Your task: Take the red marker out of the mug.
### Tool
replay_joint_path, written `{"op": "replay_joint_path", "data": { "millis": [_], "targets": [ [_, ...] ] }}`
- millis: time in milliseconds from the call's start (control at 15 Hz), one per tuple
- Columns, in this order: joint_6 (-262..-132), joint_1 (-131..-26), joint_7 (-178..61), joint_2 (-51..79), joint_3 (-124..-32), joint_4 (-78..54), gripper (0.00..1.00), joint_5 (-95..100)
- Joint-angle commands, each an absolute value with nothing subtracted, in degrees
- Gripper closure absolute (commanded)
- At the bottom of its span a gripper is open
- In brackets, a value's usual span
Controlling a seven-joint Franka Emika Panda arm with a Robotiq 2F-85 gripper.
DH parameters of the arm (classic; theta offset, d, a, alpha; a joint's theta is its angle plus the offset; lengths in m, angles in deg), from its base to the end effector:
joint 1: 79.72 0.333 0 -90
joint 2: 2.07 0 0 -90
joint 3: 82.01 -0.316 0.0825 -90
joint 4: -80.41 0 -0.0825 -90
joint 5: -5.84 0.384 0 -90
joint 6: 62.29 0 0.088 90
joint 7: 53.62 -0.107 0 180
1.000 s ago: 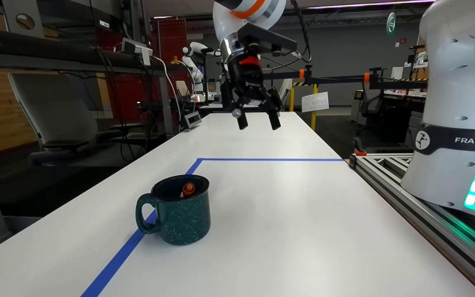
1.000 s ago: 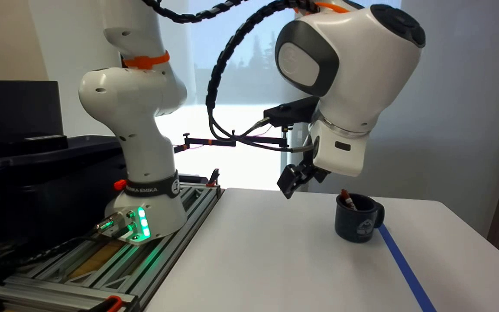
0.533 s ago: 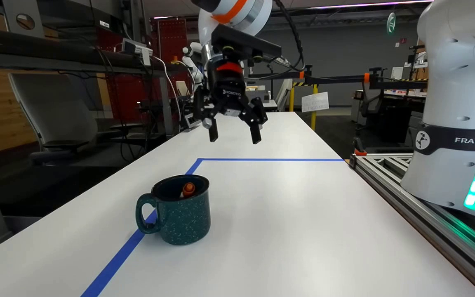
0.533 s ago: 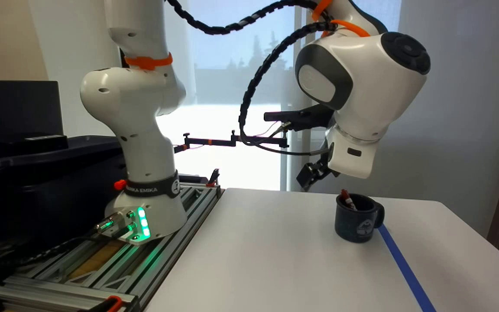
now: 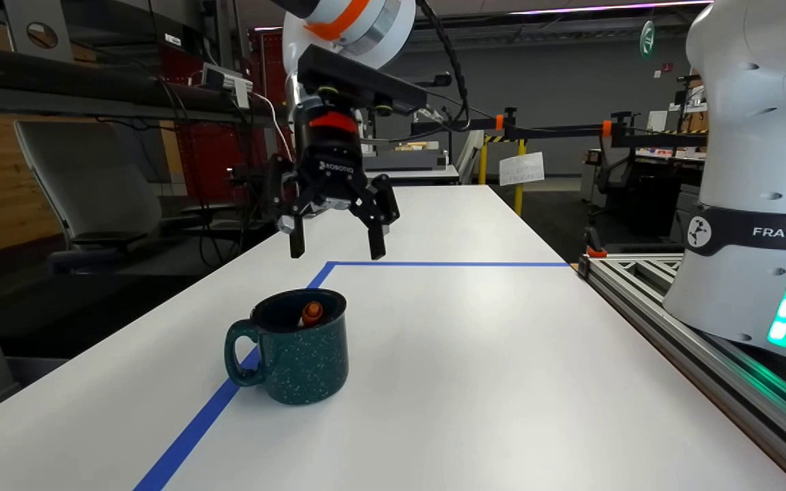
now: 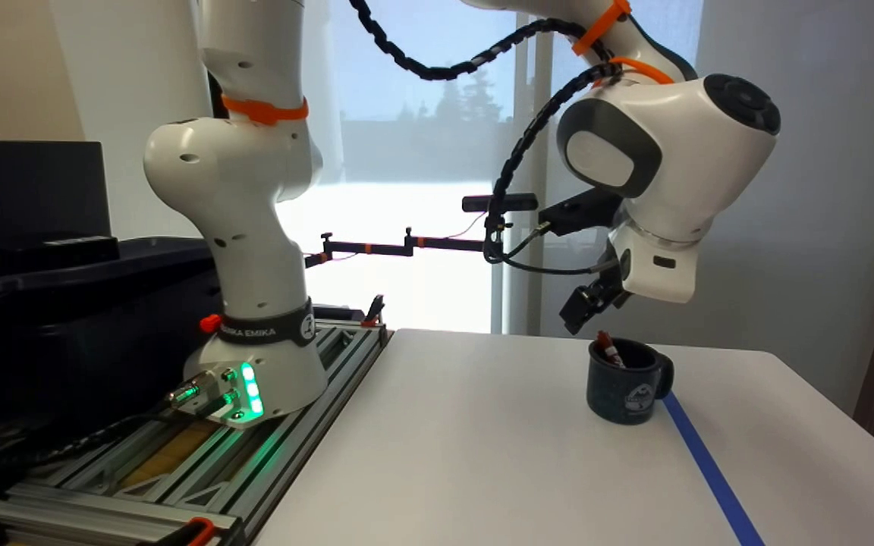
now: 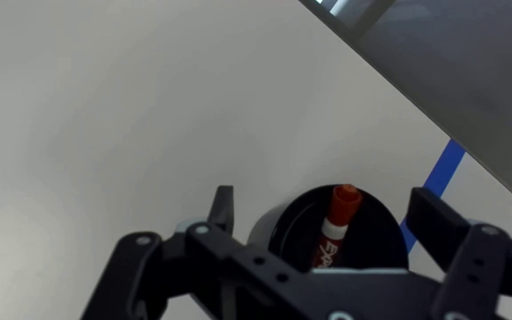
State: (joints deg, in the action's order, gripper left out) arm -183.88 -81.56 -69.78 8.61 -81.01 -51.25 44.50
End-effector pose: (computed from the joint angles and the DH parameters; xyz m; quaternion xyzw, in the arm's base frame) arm 0.4925 0.0036 0.2494 -0.8793 0.3717 0.1968 0.2233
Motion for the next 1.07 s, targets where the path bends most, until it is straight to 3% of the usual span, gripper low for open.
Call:
{"op": "replay_joint_path", "data": {
  "millis": [0,1000],
  "targets": [
    [-185.5,-81.0,-69.1,11.4,-81.0,-48.0,0.00,43.6],
    [-186.7,-81.2,-69.1,12.6,-81.3,-46.4,0.00,44.0]
  ]
}}
